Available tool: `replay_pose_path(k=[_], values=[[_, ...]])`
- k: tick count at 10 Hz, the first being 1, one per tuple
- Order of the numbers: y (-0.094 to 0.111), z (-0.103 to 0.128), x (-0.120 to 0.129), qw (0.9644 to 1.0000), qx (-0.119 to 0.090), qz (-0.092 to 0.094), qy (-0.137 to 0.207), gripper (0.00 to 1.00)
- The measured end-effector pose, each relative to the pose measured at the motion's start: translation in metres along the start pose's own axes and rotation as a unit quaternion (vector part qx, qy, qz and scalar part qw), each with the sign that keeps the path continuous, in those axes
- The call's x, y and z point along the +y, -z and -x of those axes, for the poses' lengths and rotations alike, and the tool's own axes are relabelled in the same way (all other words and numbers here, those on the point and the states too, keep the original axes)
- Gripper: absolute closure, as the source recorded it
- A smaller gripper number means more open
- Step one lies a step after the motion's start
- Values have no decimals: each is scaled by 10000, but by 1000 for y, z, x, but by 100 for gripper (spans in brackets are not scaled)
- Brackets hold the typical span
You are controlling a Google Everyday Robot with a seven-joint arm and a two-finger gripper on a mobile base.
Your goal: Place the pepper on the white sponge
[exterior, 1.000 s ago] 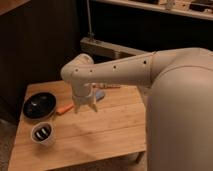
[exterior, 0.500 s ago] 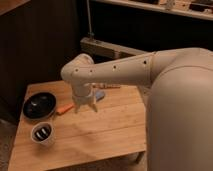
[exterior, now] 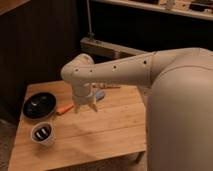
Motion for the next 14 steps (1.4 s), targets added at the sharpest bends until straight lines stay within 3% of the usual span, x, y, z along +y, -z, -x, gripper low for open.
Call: replay_pose_path(k=[9,10,11,12,13,14], values=[[2,0,0,10000,-16,-9,11,35],[4,0,0,10000,-49,-18,29,35],[14,8,-3,9991,-326,37,254,35],[23,14,-6,9971,-541,103,525,35],[39,22,-8,9901,-862,233,1079,35],[54,30,-10,9791,-1142,269,1664,35]])
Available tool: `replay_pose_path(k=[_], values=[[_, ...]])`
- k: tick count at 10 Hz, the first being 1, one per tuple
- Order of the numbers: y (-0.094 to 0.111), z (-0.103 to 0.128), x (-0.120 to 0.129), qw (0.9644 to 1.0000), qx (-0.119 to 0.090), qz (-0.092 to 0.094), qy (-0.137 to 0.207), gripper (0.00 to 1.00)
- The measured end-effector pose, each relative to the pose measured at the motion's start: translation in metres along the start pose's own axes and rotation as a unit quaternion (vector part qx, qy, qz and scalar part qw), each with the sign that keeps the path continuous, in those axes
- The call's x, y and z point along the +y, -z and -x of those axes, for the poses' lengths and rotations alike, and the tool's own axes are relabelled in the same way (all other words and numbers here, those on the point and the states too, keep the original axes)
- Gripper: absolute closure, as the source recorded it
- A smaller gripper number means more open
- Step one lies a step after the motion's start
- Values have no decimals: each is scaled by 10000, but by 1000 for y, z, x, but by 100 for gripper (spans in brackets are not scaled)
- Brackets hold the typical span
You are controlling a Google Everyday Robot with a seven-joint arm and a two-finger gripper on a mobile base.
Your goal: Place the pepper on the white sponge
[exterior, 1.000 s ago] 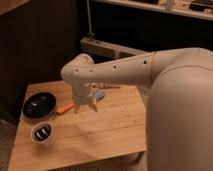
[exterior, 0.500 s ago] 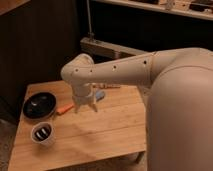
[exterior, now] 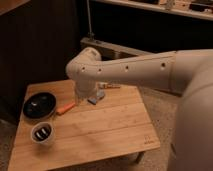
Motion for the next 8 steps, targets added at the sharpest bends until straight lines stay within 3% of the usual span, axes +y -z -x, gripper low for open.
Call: replay_pose_path(k=[2,4,7,8], values=[[20,14,0,9953,-381,62,893,35],[31,21,-3,9883,-603,40,1399,35],[35,26,-2,9870,-832,-234,1352,35],[32,36,1,9830,-954,-304,1539,35]])
